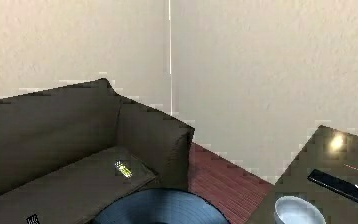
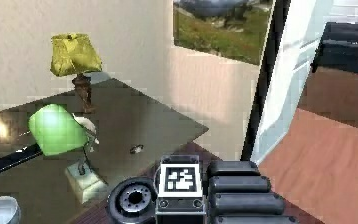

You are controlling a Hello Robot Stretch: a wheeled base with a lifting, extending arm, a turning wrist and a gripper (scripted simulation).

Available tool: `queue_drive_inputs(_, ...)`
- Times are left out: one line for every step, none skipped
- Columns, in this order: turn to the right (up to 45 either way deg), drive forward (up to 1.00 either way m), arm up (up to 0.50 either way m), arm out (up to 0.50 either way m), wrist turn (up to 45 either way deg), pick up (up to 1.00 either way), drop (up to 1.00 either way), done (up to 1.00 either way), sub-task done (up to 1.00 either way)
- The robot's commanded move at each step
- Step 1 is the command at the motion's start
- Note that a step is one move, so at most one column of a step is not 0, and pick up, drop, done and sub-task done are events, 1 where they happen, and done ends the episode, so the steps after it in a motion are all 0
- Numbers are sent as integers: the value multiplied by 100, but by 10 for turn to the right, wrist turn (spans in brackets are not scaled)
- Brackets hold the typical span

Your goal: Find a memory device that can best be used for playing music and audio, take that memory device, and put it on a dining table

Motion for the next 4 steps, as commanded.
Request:
queue_drive_inputs(0, 80, 0, 0, 0, 0, 0, 0, 0)
queue_drive_inputs(450, 0, 0, 0, 0, 0, 0, 0, 0)
queue_drive_inputs(90, 0, 0, 0, 0, 0, 0, 0, 0)
queue_drive_inputs(0, 50, 0, 0, 0, 0, 0, 0, 0)
